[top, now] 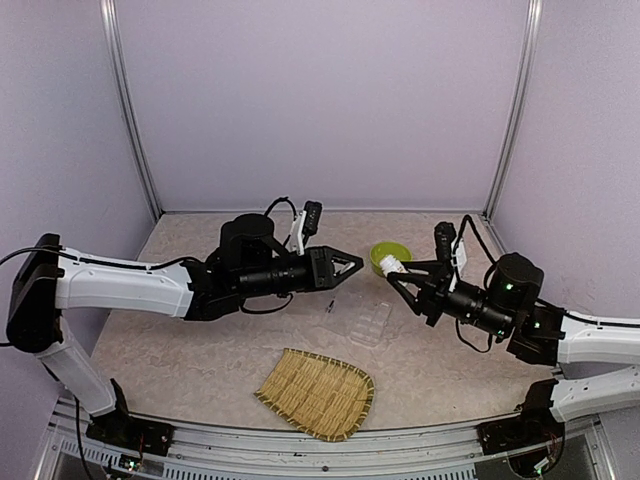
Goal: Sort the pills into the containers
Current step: Place the lid of the pill bottle at the center of the board, then pour the pill into the compartment of the pill container.
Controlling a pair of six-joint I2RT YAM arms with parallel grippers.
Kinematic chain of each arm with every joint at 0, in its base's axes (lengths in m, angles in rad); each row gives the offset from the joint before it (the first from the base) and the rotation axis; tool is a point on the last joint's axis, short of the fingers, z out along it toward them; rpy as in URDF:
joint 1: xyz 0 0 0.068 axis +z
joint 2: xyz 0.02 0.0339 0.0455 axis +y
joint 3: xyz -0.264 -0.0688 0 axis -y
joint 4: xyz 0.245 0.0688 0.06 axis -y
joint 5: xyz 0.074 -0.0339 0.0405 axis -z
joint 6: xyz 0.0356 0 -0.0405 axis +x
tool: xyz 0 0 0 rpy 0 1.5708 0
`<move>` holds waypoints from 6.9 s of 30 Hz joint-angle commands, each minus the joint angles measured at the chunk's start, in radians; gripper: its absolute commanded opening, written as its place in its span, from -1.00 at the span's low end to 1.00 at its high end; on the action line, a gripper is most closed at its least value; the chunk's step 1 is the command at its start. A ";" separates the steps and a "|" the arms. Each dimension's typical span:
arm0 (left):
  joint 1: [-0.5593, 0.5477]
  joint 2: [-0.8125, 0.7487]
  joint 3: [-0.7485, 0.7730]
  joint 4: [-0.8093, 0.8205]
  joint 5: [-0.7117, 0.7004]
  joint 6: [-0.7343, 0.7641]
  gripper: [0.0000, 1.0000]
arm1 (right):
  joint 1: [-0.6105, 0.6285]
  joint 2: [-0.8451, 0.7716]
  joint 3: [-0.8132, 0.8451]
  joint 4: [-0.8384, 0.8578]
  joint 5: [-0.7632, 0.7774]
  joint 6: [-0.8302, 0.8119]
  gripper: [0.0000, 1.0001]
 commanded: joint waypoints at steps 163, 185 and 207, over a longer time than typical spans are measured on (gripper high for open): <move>0.166 0.158 -0.168 -0.034 -0.099 0.378 0.98 | -0.047 0.496 -0.089 0.014 0.029 0.046 -0.83; 0.165 0.155 -0.167 -0.036 -0.096 0.378 0.98 | -0.048 0.458 -0.031 -0.154 0.023 -0.002 -0.82; 0.165 0.160 -0.164 -0.037 -0.093 0.378 0.98 | -0.048 0.499 0.057 -0.304 0.035 -0.022 -0.83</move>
